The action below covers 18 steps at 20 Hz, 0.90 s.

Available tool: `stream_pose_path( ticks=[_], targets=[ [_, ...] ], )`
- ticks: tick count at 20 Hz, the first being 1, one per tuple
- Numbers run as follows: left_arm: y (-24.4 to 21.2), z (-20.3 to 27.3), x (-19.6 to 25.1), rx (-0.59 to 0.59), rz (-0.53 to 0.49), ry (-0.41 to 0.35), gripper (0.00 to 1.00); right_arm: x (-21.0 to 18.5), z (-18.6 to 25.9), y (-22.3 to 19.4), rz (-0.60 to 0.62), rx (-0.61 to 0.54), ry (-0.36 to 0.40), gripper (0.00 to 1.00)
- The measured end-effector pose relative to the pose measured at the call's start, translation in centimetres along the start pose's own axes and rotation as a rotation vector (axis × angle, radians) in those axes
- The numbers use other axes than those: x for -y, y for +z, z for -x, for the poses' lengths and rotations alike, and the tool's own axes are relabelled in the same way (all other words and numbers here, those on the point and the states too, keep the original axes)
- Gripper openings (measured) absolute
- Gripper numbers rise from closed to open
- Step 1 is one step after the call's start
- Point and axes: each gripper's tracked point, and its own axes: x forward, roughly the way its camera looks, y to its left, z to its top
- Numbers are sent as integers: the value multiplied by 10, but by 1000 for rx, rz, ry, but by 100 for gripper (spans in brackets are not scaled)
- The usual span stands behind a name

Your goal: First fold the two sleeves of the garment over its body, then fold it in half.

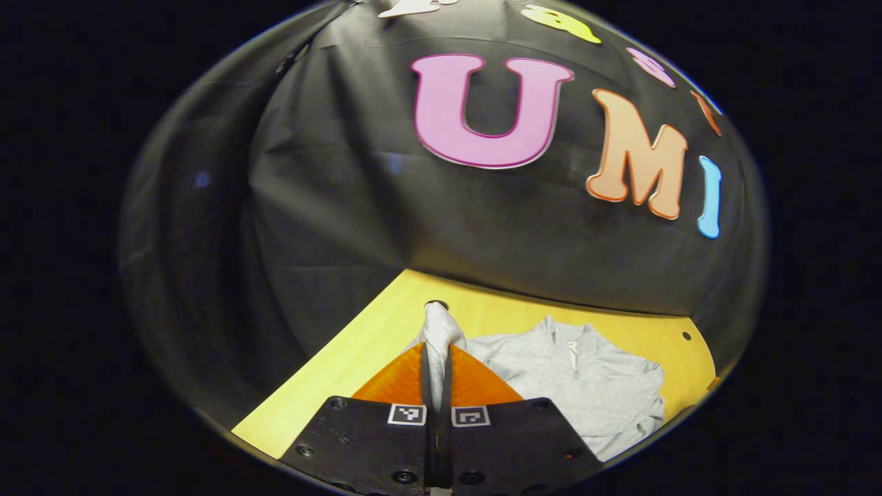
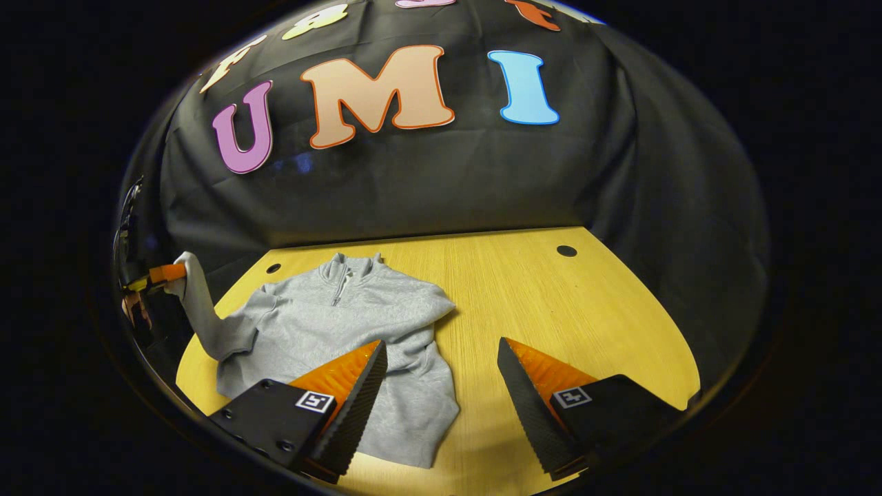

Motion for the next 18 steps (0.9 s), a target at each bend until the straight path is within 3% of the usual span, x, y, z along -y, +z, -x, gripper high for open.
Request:
stream_pose_path(
  ticks=[10, 18],
  targets=[
    [9, -6, 134, 19, -93, -228, 1, 39, 29, -20, -53, 3, -60, 99],
    [-15, -5, 232, -22, -142, -383, 0, 70, 55, -36, -74, 3, -106, 99]
  ],
)
